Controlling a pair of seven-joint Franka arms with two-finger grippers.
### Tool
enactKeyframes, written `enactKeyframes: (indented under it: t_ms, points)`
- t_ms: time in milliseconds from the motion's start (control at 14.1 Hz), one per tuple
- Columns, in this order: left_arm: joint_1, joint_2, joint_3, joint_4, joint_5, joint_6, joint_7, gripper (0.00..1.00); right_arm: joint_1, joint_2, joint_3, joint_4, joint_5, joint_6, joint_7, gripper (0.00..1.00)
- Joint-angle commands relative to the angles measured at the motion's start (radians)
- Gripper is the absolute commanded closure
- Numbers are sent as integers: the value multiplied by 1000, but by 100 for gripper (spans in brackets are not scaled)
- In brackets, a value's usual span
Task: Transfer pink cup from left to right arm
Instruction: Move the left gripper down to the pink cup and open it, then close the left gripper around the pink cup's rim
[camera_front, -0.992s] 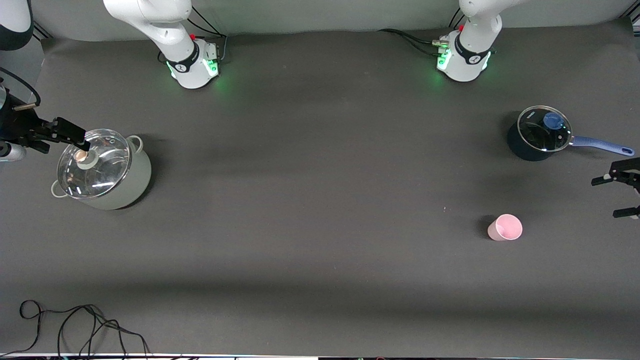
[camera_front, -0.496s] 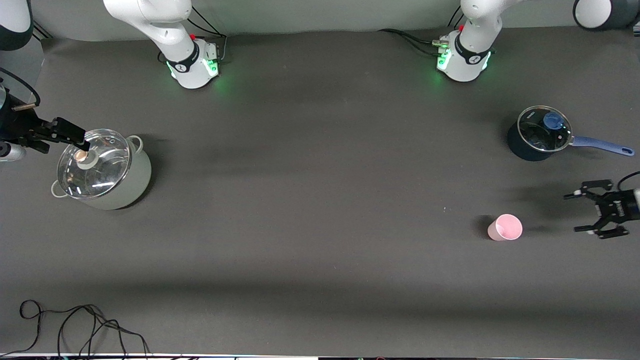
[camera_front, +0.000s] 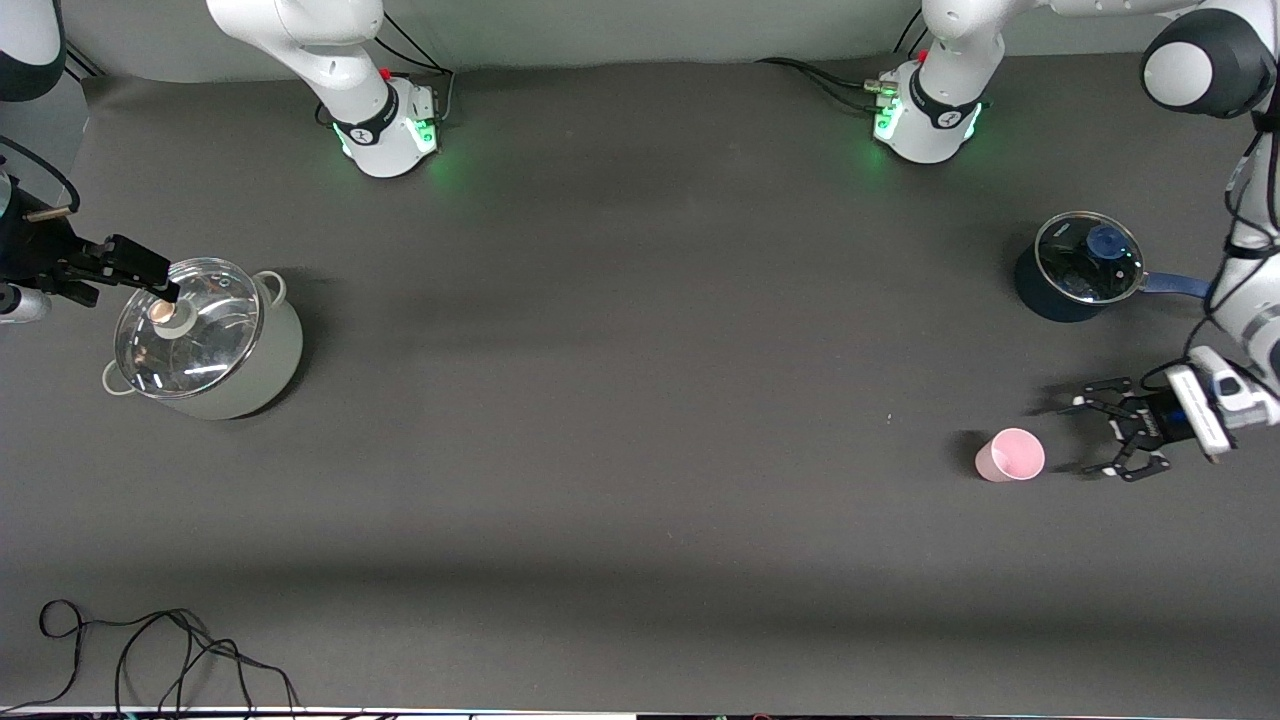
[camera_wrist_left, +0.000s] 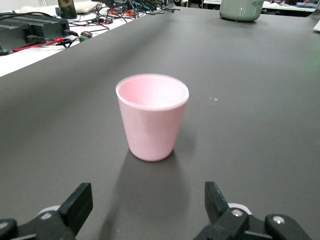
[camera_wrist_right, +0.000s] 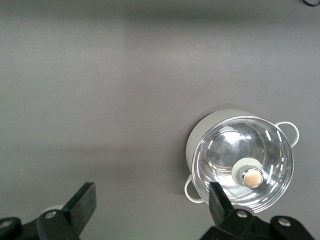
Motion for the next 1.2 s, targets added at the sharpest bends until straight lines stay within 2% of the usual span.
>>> enactKeyframes:
  t_ms: [0, 142, 638, 992, 1063, 1134]
  points:
    - [-6, -12, -10, -64, -66, 31, 90, 0, 9, 7, -9, 16, -11, -7, -12, 0]
    - [-20, -14, -19, -79, -86, 54, 91, 0, 11, 3, -9, 11, -11, -9, -9, 0]
    - [-25, -14, -119, -122, -145, 172, 93, 0, 9, 7, -9, 16, -11, -7, -12, 0]
    - [-65, -5, -131, -133, -206, 204, 91, 0, 11, 4, -9, 11, -11, -9, -8, 0]
    - [-66, -5, -131, -133, -206, 204, 91, 2, 11, 4, -9, 11, -11, -9, 1, 0]
    - [-66, -5, -131, -134, -205, 204, 91, 18, 11, 4, -9, 10, -10, -9, 1, 0]
